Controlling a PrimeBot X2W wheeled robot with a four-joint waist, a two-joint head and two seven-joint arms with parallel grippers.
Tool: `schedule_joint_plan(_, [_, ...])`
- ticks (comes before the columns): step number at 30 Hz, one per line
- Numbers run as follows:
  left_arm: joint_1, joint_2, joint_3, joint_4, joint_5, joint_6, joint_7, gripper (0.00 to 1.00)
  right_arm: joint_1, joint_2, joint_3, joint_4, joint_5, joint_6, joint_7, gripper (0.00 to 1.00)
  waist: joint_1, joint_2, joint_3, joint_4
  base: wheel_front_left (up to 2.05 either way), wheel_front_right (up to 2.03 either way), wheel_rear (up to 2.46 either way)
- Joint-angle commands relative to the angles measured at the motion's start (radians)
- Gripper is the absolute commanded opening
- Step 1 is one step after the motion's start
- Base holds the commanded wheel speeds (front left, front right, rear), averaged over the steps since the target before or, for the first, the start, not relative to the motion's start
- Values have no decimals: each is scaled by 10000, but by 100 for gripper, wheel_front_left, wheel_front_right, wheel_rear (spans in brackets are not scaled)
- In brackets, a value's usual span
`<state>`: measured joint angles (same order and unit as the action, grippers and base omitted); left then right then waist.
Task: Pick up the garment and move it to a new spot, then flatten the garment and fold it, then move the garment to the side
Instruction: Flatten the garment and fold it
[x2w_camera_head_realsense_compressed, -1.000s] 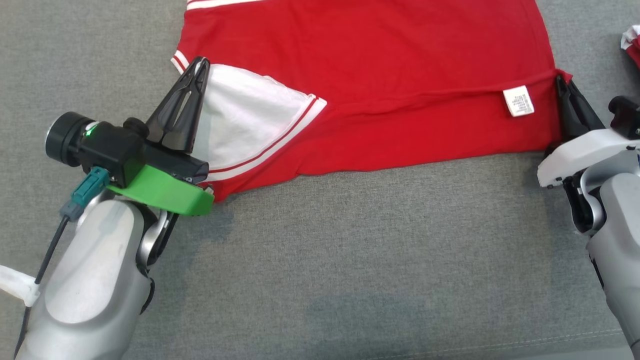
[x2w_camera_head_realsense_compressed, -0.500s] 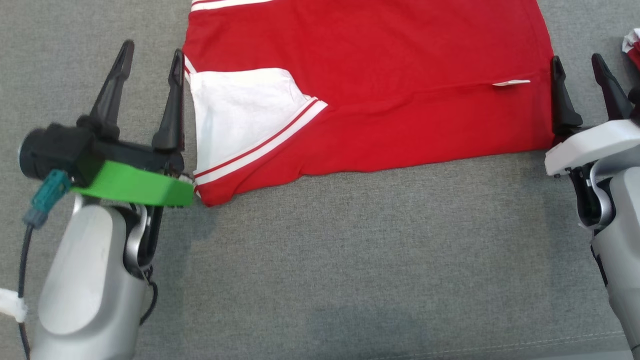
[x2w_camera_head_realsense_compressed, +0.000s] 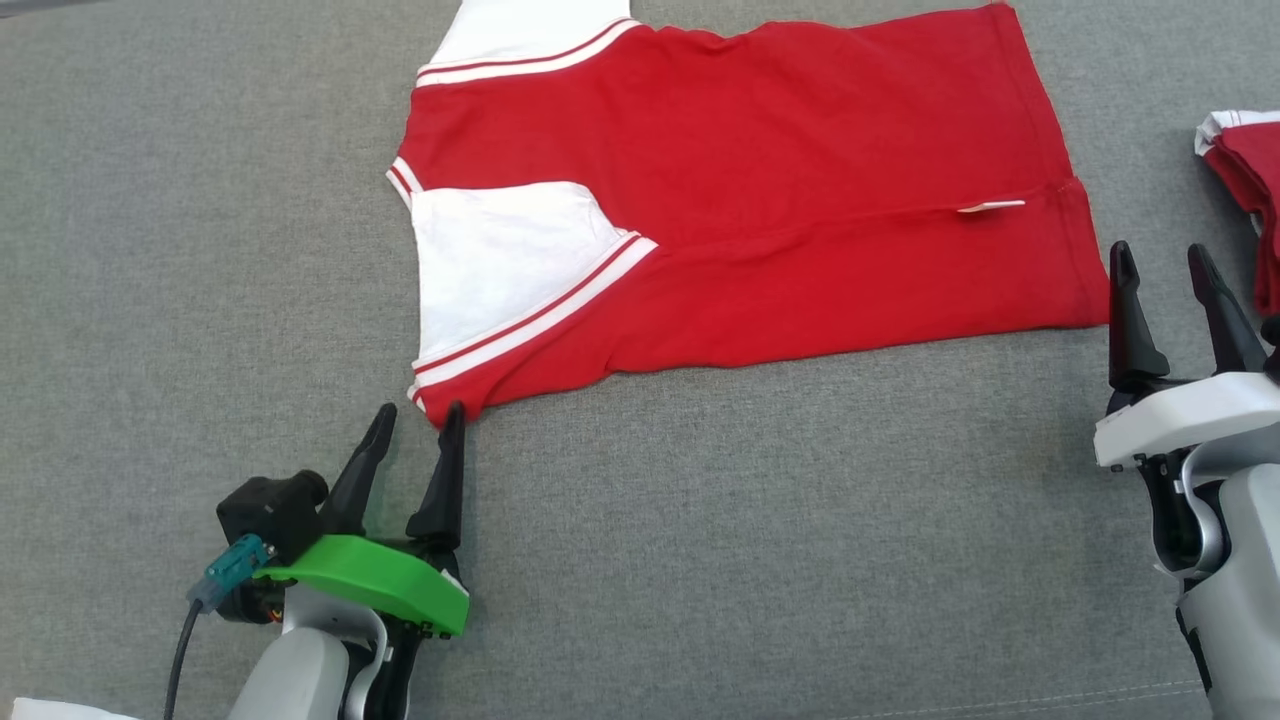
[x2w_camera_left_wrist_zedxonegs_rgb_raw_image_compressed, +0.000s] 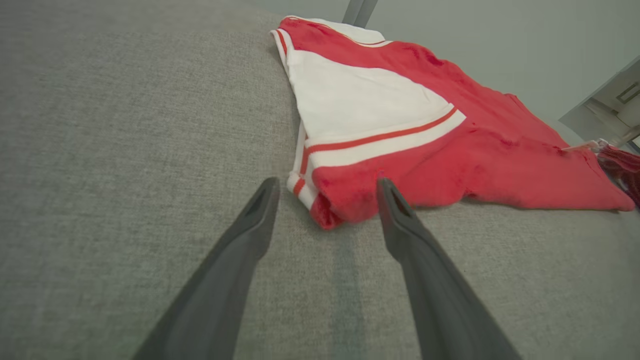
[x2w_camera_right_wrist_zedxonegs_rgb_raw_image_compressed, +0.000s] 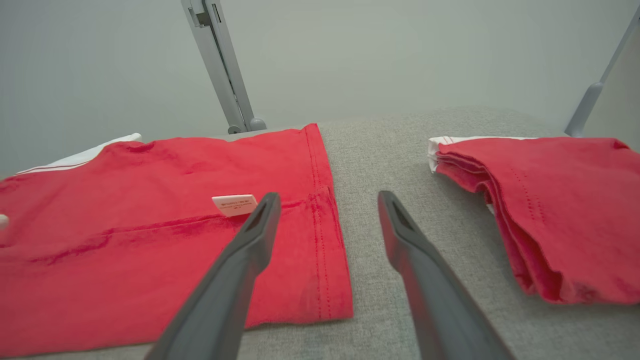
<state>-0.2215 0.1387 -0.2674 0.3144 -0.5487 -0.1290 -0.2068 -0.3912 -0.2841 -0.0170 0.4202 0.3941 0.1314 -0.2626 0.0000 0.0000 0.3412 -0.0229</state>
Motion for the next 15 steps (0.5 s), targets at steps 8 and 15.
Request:
schedule_joint_plan(8, [-441, 59, 17, 696, -13, 275, 374, 41, 13, 48, 139, 27, -23, -15, -21, 100, 0, 0, 9, -125, 0, 0, 0])
schedule_joint_plan(15, [-587, 112, -74, 968, -332, 166, 707, 0, -412, 73, 737, 1206, 790, -15, -21, 100, 0, 0, 44, -159, 0, 0, 0])
